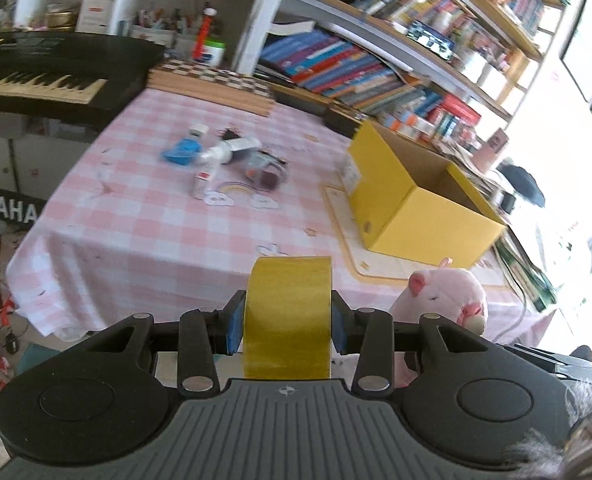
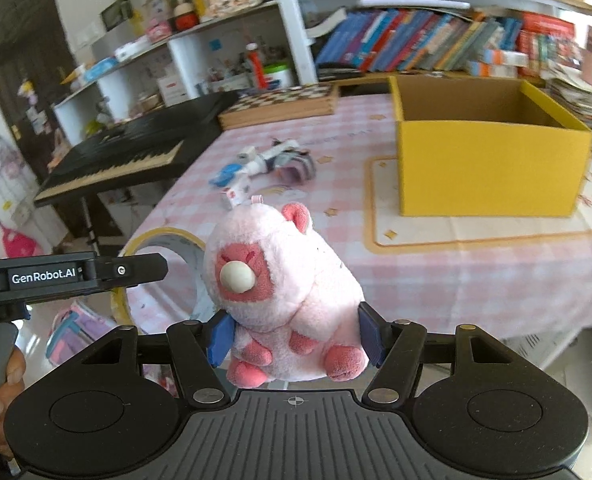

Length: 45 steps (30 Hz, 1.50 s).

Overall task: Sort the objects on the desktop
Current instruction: 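Lift the pig with the right gripper while the left carries the tape toward the yellow box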

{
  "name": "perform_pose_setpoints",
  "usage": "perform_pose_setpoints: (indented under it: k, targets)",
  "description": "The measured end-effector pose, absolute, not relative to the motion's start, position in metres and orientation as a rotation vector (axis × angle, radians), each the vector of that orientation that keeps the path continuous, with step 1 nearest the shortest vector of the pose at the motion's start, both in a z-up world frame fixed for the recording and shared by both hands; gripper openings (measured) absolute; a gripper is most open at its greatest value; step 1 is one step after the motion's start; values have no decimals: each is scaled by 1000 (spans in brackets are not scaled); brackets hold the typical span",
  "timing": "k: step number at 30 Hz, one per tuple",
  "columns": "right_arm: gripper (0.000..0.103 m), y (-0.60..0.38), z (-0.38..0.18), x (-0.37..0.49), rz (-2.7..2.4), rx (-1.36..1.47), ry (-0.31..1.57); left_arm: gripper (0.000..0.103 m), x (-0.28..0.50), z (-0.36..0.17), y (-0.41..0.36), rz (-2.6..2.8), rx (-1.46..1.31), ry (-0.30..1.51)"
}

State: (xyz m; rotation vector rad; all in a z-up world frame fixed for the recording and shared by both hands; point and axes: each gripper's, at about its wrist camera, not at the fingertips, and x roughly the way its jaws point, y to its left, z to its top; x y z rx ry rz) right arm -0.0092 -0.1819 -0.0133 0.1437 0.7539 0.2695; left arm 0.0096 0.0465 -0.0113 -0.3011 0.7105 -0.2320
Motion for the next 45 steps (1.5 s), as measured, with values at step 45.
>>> perform_pose_setpoints:
  k: [45]
  targets:
    - [64, -286, -7, -13, 8, 273, 743, 38, 55, -2, -65, -493, -197, 741]
